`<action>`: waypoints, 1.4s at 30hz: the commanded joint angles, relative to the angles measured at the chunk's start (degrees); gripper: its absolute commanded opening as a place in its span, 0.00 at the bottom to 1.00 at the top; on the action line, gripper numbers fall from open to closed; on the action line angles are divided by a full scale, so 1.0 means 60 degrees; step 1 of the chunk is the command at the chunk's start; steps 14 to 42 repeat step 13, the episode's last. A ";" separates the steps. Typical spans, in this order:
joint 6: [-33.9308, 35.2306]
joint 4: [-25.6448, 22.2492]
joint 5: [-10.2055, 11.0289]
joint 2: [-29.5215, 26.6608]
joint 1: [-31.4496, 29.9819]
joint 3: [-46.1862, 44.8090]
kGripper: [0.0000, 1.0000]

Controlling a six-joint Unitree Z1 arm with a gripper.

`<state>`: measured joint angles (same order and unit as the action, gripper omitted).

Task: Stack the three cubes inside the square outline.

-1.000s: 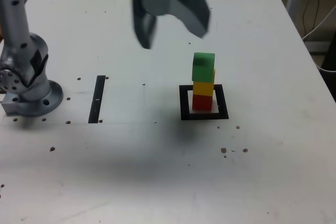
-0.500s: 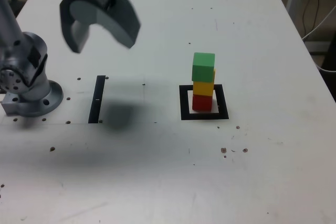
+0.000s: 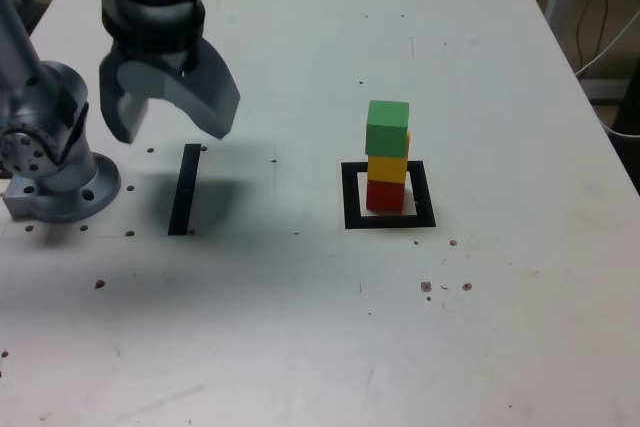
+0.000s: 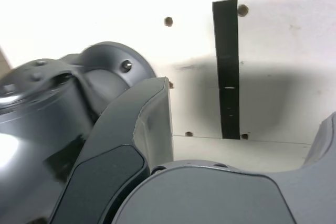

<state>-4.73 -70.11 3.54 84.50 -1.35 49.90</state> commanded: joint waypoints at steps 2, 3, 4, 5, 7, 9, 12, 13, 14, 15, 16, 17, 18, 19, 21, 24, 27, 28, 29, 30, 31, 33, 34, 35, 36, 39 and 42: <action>-0.0004 0.0701 -0.0267 -0.0095 -0.0063 -0.0473 1.00; -0.0002 0.0895 -0.0359 -0.0081 -0.0073 -0.0609 1.00; -0.0002 0.1060 -0.0445 -0.0054 -0.0077 -0.0726 1.00; -0.0002 0.1194 -0.0522 -0.0020 -0.0078 -0.0820 1.00; -0.0002 0.1364 -0.0627 0.0042 -0.0081 -0.0942 1.00; -0.0002 0.1413 -0.0662 0.0072 -0.0081 -0.0977 1.00; -0.0004 0.1367 -0.0661 0.0070 -0.0082 -0.0975 1.00; -0.0004 0.1344 -0.0659 0.0066 -0.0082 -0.0975 1.00; -0.0004 0.1344 -0.0659 0.0066 -0.0082 -0.0975 1.00; -0.0004 0.1344 -0.0659 0.0066 -0.0082 -0.0975 1.00; -0.0004 0.1344 -0.0659 0.0066 -0.0082 -0.0975 1.00; -0.0004 0.1344 -0.0659 0.0066 -0.0082 -0.0975 1.00; -0.0004 0.1344 -0.0659 0.0066 -0.0082 -0.0975 1.00; -0.0004 0.1344 -0.0659 0.0066 -0.0082 -0.0975 1.00; -0.0004 0.1344 -0.0659 0.0066 -0.0082 -0.0975 1.00; -0.0004 0.1344 -0.0659 0.0066 -0.0082 -0.0975 1.00; -0.0004 0.1344 -0.0659 0.0066 -0.0082 -0.0975 1.00; -0.0004 0.1344 -0.0659 0.0066 -0.0082 -0.0975 1.00; -0.0004 0.1344 -0.0659 0.0066 -0.0082 -0.0975 1.00; -0.0004 0.1344 -0.0659 0.0066 -0.0082 -0.0975 1.00; -0.0004 0.1344 -0.0659 0.0066 -0.0082 -0.0975 1.00; -0.0004 0.1344 -0.0659 0.0066 -0.0082 -0.0975 1.00; -0.0004 0.1344 -0.0659 0.0066 -0.0082 -0.0975 1.00; -0.0004 0.1344 -0.0659 0.0066 -0.0082 -0.0975 1.00; -0.0004 0.1344 -0.0659 0.0066 -0.0082 -0.0975 1.00; -0.0004 0.1344 -0.0659 0.0066 -0.0082 -0.0975 1.00; -0.0004 0.1344 -0.0659 0.0066 -0.0082 -0.0975 1.00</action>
